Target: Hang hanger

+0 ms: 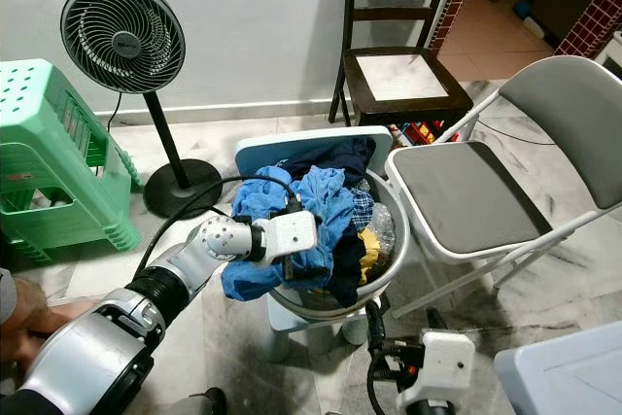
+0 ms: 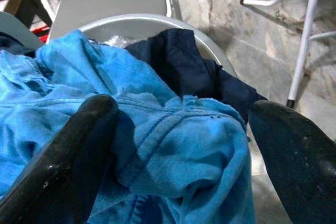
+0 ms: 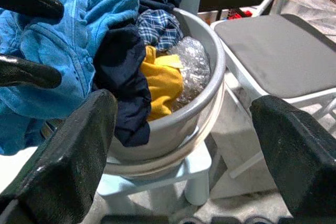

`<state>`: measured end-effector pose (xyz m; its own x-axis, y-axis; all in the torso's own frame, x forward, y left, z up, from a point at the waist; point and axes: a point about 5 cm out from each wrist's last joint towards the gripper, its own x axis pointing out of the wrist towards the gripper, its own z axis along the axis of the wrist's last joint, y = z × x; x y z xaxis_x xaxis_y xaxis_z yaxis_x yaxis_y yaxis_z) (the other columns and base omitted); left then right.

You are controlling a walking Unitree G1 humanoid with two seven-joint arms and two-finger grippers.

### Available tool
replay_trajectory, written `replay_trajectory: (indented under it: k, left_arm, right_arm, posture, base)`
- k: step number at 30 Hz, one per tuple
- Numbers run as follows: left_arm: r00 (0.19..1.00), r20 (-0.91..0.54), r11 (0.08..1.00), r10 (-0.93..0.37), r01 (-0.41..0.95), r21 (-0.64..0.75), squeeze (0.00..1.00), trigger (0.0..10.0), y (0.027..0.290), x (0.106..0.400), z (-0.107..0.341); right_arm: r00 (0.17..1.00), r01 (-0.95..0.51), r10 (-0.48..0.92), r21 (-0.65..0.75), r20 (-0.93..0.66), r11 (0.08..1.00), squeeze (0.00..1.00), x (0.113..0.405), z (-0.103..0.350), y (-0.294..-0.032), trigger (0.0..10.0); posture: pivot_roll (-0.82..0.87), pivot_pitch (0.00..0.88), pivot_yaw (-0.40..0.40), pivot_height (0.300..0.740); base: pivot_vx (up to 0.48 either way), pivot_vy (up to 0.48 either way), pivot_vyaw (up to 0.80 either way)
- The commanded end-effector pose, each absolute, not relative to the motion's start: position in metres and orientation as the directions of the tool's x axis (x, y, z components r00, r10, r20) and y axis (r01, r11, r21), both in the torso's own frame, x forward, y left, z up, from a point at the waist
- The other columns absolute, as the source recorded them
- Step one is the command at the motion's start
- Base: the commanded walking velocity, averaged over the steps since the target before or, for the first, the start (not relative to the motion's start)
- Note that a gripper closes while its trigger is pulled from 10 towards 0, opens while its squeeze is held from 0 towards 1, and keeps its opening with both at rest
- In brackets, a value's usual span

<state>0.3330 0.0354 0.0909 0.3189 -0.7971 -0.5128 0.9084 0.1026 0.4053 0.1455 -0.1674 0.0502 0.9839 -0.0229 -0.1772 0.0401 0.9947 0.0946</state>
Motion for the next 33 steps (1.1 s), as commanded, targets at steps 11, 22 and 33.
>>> replay_trajectory:
  k: [11,22,33]
  left_arm:
    - [0.299,-0.695,0.045,-0.653,0.932,0.359,0.0,0.0,0.056,0.33,0.067]
    - [0.408,-0.742,-0.008,-0.532,0.874,0.486,0.0,10.0,0.087,0.339,0.067]
    - [0.491,-0.71,-0.045,-0.505,0.807,0.589,0.0,0.0,0.104,0.346,0.073]
  right_arm:
    - [0.984,0.067,-0.051,0.088,-0.172,0.994,0.0,0.141,0.053,-0.17,10.0]
    - [0.985,0.055,-0.039,0.092,-0.169,0.994,0.0,0.145,0.053,-0.168,10.0]
    - [0.985,0.045,-0.028,0.092,-0.17,0.995,0.0,0.148,0.053,-0.168,10.0]
  posture:
    - [-0.05,0.162,-0.058,0.74]
    - [-0.03,0.164,-0.067,0.74]
    - [-0.02,0.167,-0.077,0.74]
  base:
    - [0.0,0.0,0.0]
    - [0.0,0.0,0.0]
    - [0.0,0.0,0.0]
